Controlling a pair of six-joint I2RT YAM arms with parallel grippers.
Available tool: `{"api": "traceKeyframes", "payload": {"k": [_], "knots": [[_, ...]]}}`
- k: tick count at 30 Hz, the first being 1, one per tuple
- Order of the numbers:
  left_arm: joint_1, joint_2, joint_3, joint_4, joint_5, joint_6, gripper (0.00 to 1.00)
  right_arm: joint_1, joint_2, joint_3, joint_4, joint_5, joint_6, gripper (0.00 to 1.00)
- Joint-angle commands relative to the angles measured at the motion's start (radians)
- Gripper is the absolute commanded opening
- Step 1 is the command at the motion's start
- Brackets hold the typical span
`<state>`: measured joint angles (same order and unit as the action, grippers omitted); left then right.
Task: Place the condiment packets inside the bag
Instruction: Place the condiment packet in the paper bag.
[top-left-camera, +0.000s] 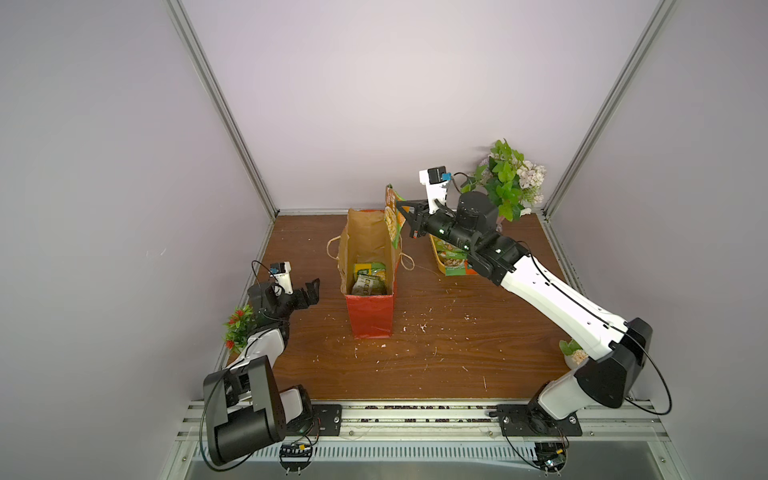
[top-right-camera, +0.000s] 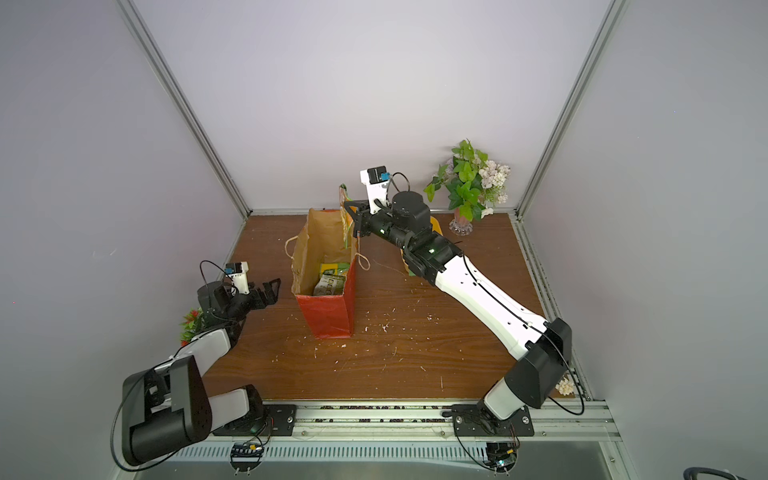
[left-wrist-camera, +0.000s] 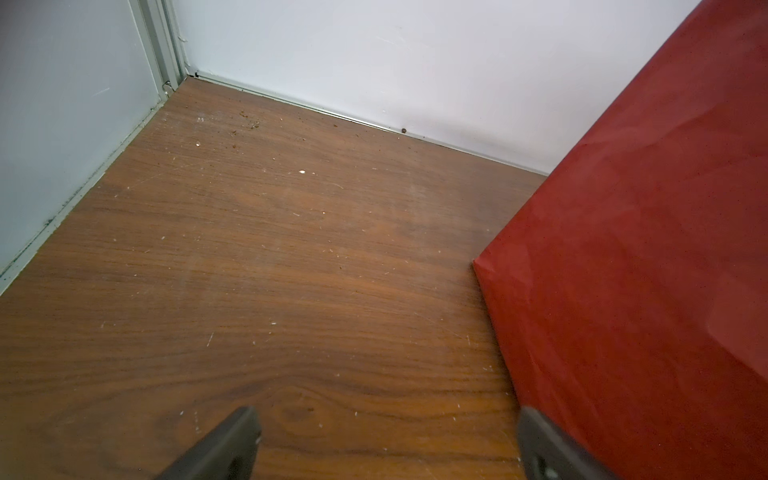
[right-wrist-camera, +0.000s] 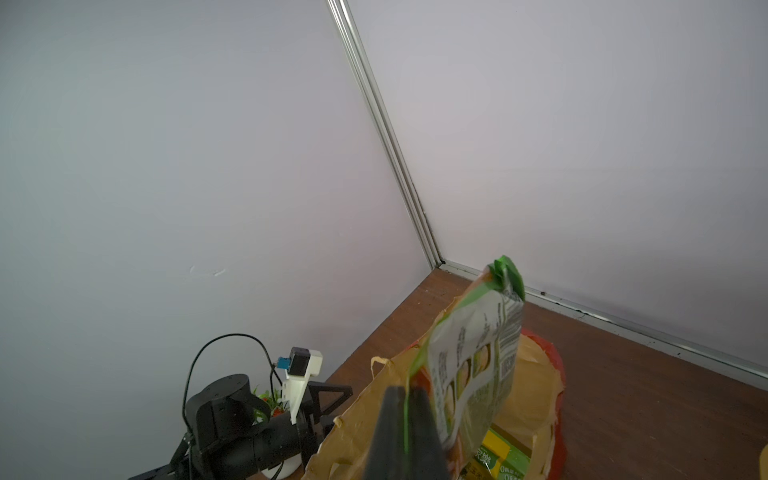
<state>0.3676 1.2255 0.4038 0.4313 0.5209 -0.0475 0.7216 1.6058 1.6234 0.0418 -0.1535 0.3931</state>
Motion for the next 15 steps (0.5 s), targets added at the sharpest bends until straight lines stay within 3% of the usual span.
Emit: {"api": "traceKeyframes", "payload": {"k": [1,6,10,12,15], "knots": [[0.017,-0.015,-0.009,0.01,0.018,0.006,1.0,0.03,0.032,0.078,-0.005,-0.021,0.003,0.0],[0.018,-0.014,-0.009,0.012,0.02,0.006,1.0,0.054,0.117,0.162,-0.072,-0.029,-0.017,0.0],[0.018,-0.009,-0.006,0.01,0.019,0.006,1.0,0.056,0.15,0.235,-0.13,-0.009,-0.045,0.45],[0.019,-0.008,-0.006,0.009,0.018,0.007,1.0,0.056,0.15,0.256,-0.151,0.014,-0.065,0.56],[0.019,-0.008,-0.006,0.011,0.018,0.007,1.0,0.056,0.132,0.269,-0.18,0.061,-0.103,0.62]]}}
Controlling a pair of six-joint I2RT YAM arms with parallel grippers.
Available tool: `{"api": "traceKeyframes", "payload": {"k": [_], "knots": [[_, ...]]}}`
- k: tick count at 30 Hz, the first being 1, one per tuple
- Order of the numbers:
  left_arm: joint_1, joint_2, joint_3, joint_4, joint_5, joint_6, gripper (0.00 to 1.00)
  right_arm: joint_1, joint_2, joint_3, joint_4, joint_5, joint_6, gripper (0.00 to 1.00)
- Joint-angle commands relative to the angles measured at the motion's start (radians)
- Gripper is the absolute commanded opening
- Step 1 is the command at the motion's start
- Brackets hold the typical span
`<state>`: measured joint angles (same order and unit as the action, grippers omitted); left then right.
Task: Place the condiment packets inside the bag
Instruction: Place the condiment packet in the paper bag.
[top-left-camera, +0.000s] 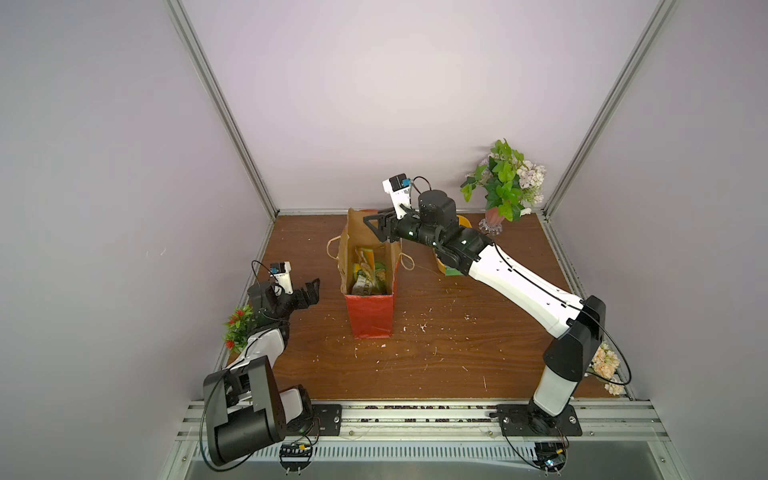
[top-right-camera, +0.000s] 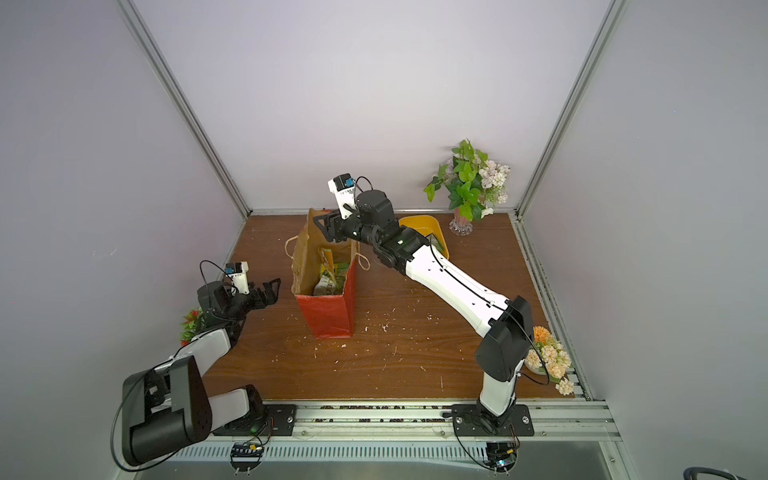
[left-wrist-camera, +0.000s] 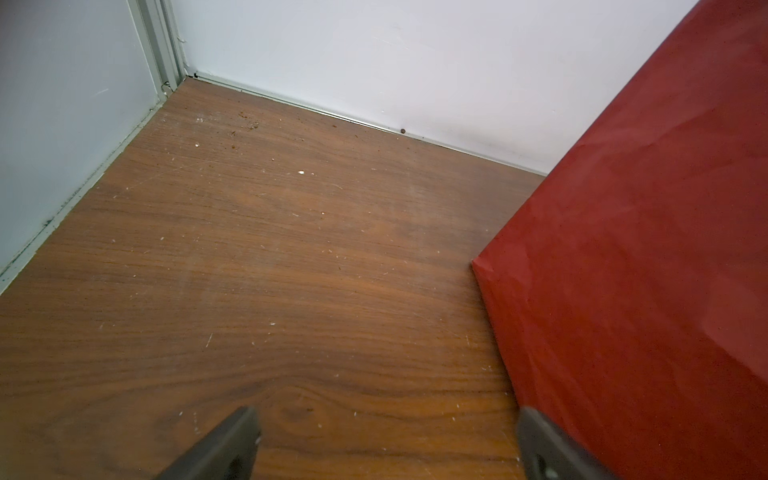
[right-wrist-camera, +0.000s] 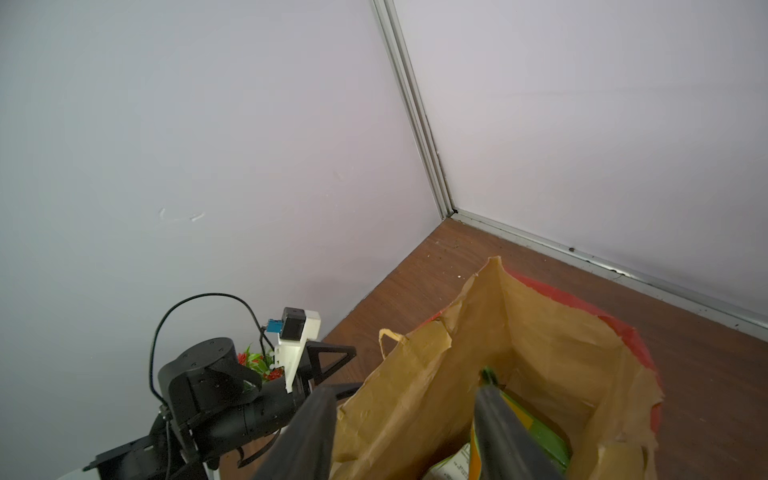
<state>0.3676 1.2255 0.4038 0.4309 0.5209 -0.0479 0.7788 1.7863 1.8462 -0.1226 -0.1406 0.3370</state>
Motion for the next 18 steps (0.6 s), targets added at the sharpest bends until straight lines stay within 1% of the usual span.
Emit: {"api": "traceKeyframes", "payload": {"k": [1,4,7,9,13,15,18], "knots": [[0.019,-0.008,-0.006,0.011,0.018,0.006,1.0,-0.001,-0.059,0.046,-0.025,0.068,-0.06,0.63],[0.019,-0.008,-0.005,0.01,0.02,0.006,1.0,-0.023,-0.101,0.018,-0.048,0.125,-0.092,0.65],[0.018,-0.007,-0.005,0.009,0.019,0.007,1.0,-0.066,-0.153,-0.061,-0.053,0.178,-0.109,0.68],[0.018,-0.009,-0.006,0.007,0.019,0.006,1.0,-0.113,-0.193,-0.123,-0.06,0.23,-0.128,0.7],[0.019,-0.011,-0.006,0.007,0.02,0.007,1.0,-0.221,-0.228,-0.239,-0.127,0.289,-0.187,0.74],[0.018,-0.01,-0.006,0.008,0.019,0.007,1.0,-0.265,-0.246,-0.32,-0.135,0.308,-0.244,0.76],[0.018,-0.008,-0.006,0.009,0.019,0.006,1.0,-0.289,-0.252,-0.429,-0.135,0.348,-0.327,0.78]]}}
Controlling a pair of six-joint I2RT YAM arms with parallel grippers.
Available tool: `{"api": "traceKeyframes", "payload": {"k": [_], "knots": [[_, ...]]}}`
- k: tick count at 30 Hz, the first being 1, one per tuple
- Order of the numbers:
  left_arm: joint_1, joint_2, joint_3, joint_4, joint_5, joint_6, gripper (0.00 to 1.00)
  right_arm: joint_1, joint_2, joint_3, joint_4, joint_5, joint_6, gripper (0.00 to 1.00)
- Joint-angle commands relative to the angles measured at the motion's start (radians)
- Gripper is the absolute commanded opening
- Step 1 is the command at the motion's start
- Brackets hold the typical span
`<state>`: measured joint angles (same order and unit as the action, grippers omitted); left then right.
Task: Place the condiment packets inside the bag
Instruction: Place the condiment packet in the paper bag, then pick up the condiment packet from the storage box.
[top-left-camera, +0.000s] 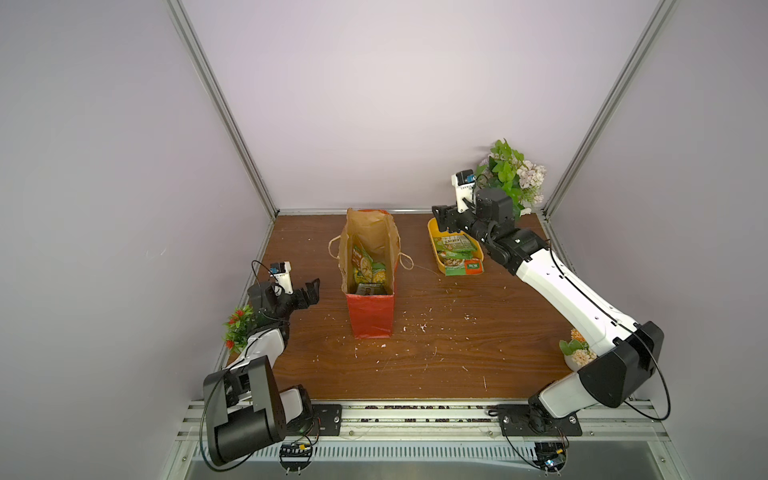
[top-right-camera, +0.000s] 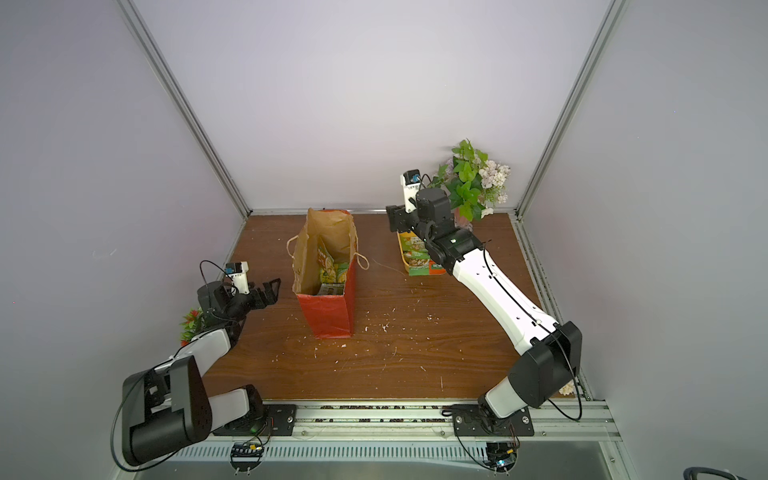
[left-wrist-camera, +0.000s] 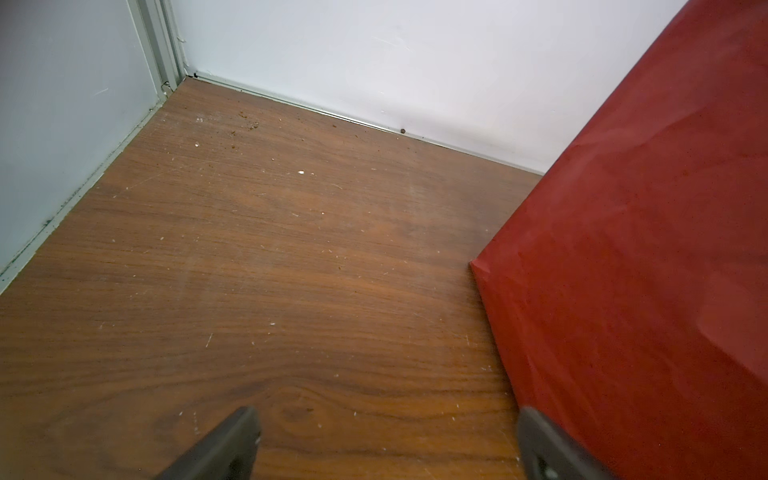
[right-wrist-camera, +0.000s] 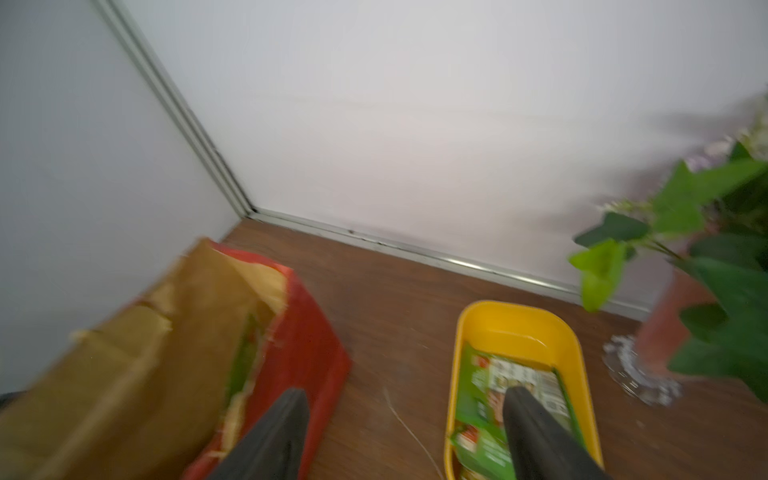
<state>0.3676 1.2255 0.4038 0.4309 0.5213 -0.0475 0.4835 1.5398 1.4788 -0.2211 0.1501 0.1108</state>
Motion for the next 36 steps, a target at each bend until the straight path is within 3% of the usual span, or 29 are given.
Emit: {"api": "traceKeyframes", "payload": {"k": [1,6,13,36], "knots": [[0.018,-0.006,-0.005,0.009,0.017,0.005,1.0,0.003,0.0,-0.102,-0.032,0.066,-0.124,0.79],[0.018,0.006,-0.001,0.007,0.015,0.003,1.0,-0.01,0.051,-0.207,0.009,0.128,-0.153,0.8],[0.018,0.012,0.001,0.008,0.013,0.005,1.0,-0.033,0.111,-0.277,0.058,0.117,-0.131,0.8],[0.019,0.017,0.003,0.008,0.007,0.006,1.0,-0.035,0.453,0.047,-0.039,0.303,-0.228,0.71]]}}
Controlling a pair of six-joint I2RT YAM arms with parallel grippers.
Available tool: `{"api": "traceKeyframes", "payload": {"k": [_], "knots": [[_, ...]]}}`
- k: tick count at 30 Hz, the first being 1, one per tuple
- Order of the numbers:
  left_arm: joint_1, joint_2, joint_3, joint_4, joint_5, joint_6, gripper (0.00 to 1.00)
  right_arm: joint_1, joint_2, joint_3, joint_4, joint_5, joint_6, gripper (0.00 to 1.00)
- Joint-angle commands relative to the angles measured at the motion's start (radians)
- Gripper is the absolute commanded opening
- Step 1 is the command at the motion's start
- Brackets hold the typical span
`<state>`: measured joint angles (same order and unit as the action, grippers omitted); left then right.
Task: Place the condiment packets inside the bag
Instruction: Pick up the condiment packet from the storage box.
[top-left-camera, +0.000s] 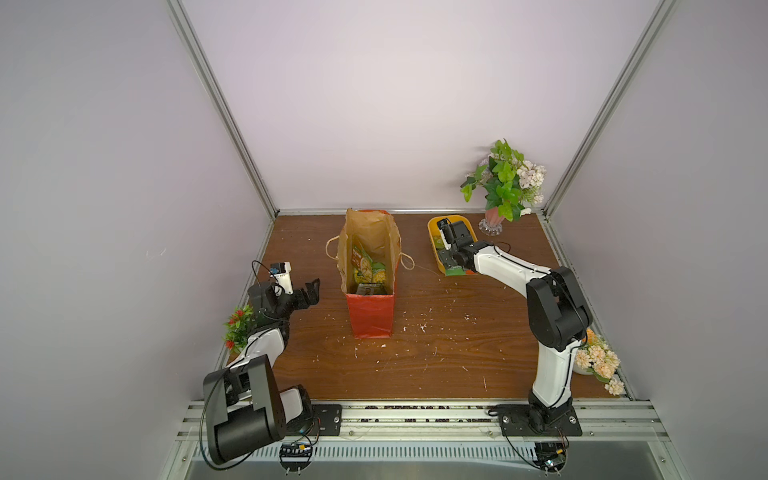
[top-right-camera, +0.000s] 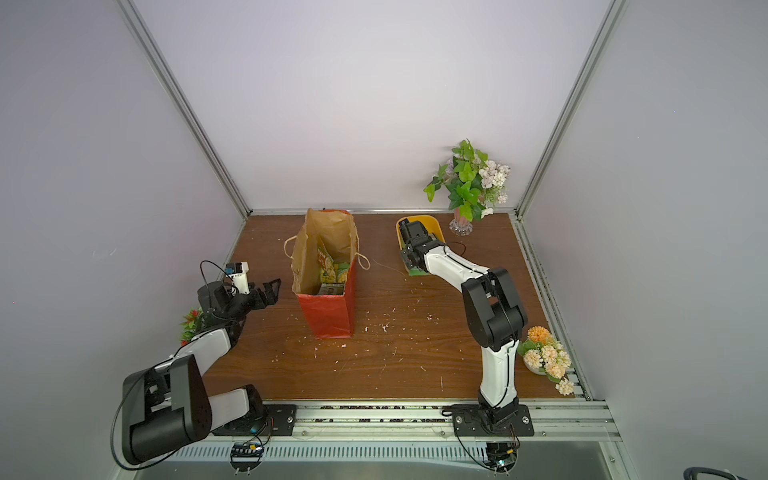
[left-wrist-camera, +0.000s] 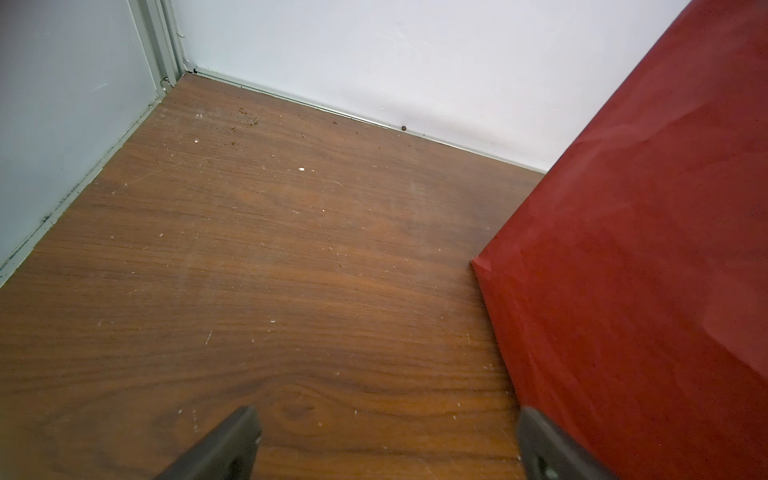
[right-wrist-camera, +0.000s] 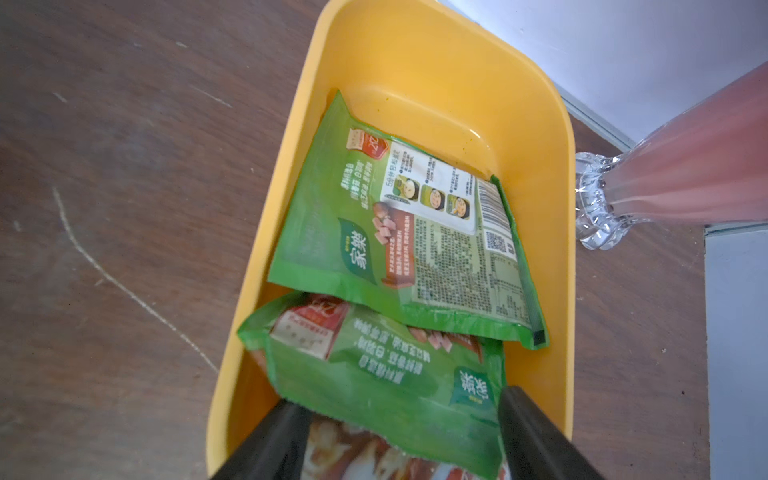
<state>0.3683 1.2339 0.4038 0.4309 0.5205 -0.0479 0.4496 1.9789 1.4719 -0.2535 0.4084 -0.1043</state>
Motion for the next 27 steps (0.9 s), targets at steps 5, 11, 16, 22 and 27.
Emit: {"api": "traceKeyframes", "payload": {"k": [5,11,16,22,27], "knots": [[0.018,0.01,0.004,0.008,0.007,0.007,1.0,-0.002,0.08,0.126,-0.008,0.036,-0.01,0.61],[0.018,0.011,0.004,0.008,0.003,0.007,1.0,-0.004,0.117,0.186,0.011,0.042,-0.003,0.45],[0.017,0.012,0.005,0.007,0.004,0.008,1.0,-0.013,0.112,0.178,0.063,0.022,0.003,0.33],[0.017,0.008,0.004,0.006,0.003,0.008,1.0,-0.036,0.134,0.194,0.041,-0.037,0.008,0.41],[0.017,0.006,0.003,0.005,0.003,0.007,1.0,-0.064,0.178,0.253,-0.056,-0.129,-0.001,0.45]]}}
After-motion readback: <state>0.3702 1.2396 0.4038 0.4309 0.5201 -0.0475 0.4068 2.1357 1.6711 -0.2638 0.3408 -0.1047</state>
